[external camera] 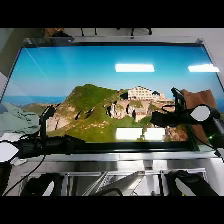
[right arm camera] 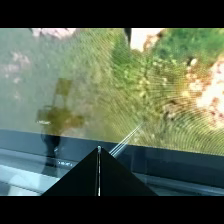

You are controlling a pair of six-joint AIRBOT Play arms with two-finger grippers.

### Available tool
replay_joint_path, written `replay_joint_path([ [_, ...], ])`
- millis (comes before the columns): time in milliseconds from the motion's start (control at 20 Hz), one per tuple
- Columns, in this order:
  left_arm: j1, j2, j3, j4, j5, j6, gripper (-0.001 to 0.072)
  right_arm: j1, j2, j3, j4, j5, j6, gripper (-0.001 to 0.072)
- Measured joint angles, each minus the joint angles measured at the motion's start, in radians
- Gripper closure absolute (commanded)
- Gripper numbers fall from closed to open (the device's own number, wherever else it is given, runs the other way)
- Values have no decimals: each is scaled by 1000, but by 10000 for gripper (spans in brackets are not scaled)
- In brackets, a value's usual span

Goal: Fold the shirts.

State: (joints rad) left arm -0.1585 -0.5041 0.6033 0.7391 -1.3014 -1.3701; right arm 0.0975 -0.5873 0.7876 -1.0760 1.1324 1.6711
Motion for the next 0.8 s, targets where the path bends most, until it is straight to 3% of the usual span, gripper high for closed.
replay_joint_path([
  [300,0,0,3,13,6,-4,690,0,0,0,0,0,0,695],
  [400,0,0,29,112,11,-55,690,0,0,0,0,0,0,695],
  [500,0,0,80,309,5,-142,684,0,0,0,0,0,0,695],
  [550,0,0,109,428,0,-179,615,0,0,0,0,0,0,695],
  [600,0,0,138,566,-4,-215,153,0,0,0,-1,0,0,695],
  [650,0,0,160,692,-5,-245,16,0,0,0,-1,0,0,695],
  [800,8,-14,179,1038,-2,-332,15,0,0,0,-1,0,0,695],
])
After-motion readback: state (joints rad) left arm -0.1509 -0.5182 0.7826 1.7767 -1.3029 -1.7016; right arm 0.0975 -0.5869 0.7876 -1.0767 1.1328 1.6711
